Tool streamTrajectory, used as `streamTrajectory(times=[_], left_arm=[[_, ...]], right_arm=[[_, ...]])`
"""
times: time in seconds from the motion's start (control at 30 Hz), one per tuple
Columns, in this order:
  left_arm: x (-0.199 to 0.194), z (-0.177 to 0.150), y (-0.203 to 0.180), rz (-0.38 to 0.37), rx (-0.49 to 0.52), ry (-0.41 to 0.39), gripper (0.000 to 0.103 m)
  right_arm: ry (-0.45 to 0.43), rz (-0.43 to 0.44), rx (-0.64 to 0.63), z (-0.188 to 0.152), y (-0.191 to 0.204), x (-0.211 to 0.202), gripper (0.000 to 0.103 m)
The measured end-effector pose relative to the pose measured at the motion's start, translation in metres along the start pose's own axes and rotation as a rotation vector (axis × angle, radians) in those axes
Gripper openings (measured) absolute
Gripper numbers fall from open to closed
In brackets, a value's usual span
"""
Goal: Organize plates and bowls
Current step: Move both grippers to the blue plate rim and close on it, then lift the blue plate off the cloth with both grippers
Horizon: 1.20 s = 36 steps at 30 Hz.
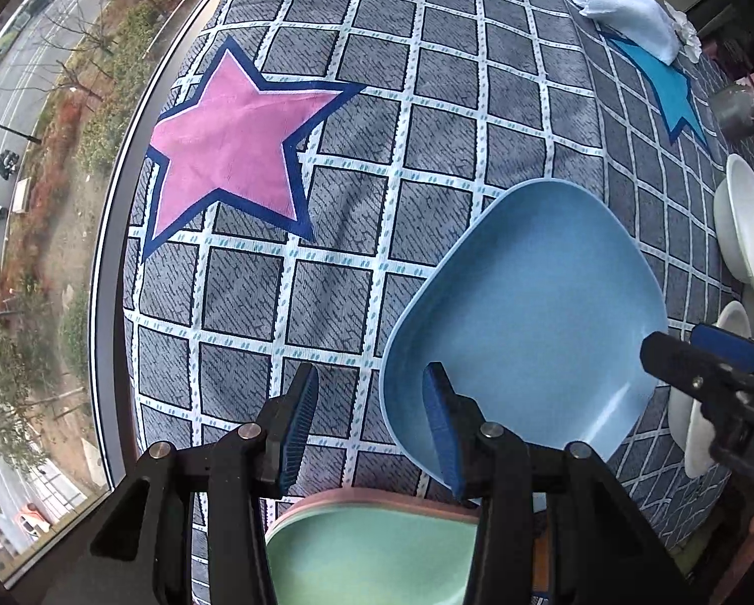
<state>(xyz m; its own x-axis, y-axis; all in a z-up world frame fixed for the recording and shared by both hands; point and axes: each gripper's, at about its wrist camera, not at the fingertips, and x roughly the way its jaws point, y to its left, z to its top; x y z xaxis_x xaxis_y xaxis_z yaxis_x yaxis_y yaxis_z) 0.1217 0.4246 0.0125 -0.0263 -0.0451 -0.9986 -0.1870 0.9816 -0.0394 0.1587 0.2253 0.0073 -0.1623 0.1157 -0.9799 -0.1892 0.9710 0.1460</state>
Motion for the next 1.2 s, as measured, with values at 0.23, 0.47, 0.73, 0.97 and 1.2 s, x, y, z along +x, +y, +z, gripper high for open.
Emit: streamTrajectory(times=[0.23, 0.47, 0.73, 0.97, 1.2], left_arm=[[0.017, -0.006, -0.005, -0.038, 0.017, 0.018, 0.023], [0.021, -0.012, -0.006, -0.072, -0.020, 0.027, 0.016], [-0.010, -0.035, 0.007, -0.082, -0.050, -0.007, 0.015], [-0.042, -0.060, -0.024, -0.048, 0.000, -0.073, 0.015], [-0.070, -0.089, -0.065, -0.063, 0.054, -0.092, 0.016]], right_arm=[[0.043, 0.005, -0.015, -0.002, 0.005, 0.025, 0.034], [0.001, 0.004, -0.030, -0.011, 0.011, 0.025, 0.010], [-0.058, 0.039, -0.053, -0.040, 0.014, -0.015, 0.010], [-0.072, 0.061, 0.004, -0.073, -0.011, -0.049, 0.010], [-0.095, 0.044, 0.033, -0.098, -0.053, -0.079, 0.010]])
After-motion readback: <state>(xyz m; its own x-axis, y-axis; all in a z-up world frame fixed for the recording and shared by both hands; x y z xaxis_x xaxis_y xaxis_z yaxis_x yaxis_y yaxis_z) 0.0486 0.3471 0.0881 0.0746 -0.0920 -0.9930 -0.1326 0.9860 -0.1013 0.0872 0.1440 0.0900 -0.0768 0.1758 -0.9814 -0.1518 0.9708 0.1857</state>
